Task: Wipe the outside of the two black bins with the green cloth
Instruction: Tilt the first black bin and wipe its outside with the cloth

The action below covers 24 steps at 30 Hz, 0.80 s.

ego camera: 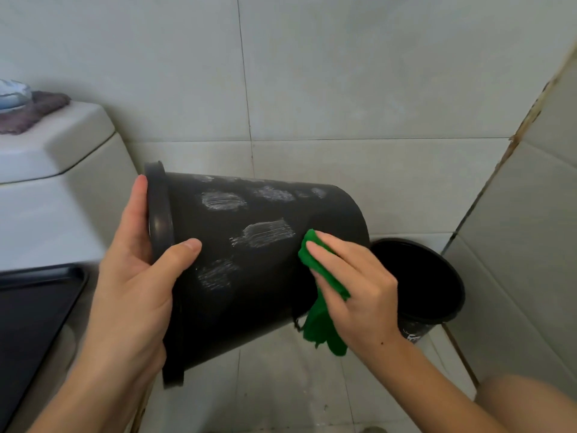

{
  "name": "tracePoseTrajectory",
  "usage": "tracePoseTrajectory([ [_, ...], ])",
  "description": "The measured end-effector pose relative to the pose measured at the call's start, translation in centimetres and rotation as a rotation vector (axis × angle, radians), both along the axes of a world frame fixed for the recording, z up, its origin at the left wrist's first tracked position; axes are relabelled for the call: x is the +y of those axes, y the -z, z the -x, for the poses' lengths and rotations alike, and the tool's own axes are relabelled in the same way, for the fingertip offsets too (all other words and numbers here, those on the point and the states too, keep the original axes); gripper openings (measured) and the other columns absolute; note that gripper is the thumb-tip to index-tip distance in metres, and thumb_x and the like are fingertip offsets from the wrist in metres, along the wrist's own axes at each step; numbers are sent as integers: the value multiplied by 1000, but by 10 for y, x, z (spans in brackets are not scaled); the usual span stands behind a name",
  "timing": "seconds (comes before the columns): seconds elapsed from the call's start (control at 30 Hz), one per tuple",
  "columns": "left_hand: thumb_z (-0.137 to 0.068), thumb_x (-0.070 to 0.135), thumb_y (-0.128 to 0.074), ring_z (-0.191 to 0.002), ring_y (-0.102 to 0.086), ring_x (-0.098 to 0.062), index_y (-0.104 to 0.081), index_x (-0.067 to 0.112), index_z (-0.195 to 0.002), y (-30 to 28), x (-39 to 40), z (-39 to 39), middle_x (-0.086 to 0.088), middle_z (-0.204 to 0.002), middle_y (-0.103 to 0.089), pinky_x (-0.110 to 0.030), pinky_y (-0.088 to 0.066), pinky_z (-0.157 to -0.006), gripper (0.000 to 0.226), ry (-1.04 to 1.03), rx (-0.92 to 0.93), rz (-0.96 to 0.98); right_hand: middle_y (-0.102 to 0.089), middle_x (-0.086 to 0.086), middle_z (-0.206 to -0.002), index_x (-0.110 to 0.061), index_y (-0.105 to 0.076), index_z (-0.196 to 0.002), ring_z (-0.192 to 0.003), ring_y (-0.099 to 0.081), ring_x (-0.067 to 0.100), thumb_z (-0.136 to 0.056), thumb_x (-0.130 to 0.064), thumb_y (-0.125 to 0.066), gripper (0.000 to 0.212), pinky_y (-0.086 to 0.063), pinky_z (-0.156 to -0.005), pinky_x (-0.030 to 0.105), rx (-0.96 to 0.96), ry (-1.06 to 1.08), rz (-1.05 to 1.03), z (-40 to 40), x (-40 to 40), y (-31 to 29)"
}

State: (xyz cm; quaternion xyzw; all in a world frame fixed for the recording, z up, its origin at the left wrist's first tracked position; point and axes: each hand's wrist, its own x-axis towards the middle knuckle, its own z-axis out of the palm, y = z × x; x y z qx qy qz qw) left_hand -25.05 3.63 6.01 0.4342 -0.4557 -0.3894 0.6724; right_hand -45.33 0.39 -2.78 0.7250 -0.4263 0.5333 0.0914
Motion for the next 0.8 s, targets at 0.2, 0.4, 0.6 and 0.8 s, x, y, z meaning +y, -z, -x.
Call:
tracePoseTrajectory([
  [0.2,-91,-13,-47,-117,-61,-6,-40,47,-137,-1,4,6,25,-127,-62,-36,-48,-99,76,13,-22,-1,-68,6,-118,-7,-69,-116,-108,-64,16,-85,-8,-68,30,-48,-99,26,-129,120,-32,3,-7,0],
  [0.4,-91,-11,-47,-109,-65,-1,-44,47,-134,-2,2,1,30,-117,-65,-34,-50,-95,72,-4,-10,-17,-67,5,-120,-7,-69,-117,-109,-64,16,-88,-10,-68,29,-48,-99,25,-57,83,3,8,-7,2],
  [0.6,-92,-10,-47,-113,-64,-4,-48,52,-121,-4,3,-1,29,-120,-64,-39,-49,-99,68,-7,-14,-14,-65,6,-119,-3,-68,-116,-112,-62,14,-87,-11,-66,29,-47,-100,23,-90,60,33,1,5,0],
  [0.8,-92,-10,-47,-110,-63,0,-42,46,-133,-2,3,0,32,-117,-64,-36,-50,-99,70,-35,-59,-12,-66,-1,-114,-7,-66,-116,-108,-61,3,-85,-5,-66,31,-47,-98,19,-411,54,-58,19,-6,-32],
])
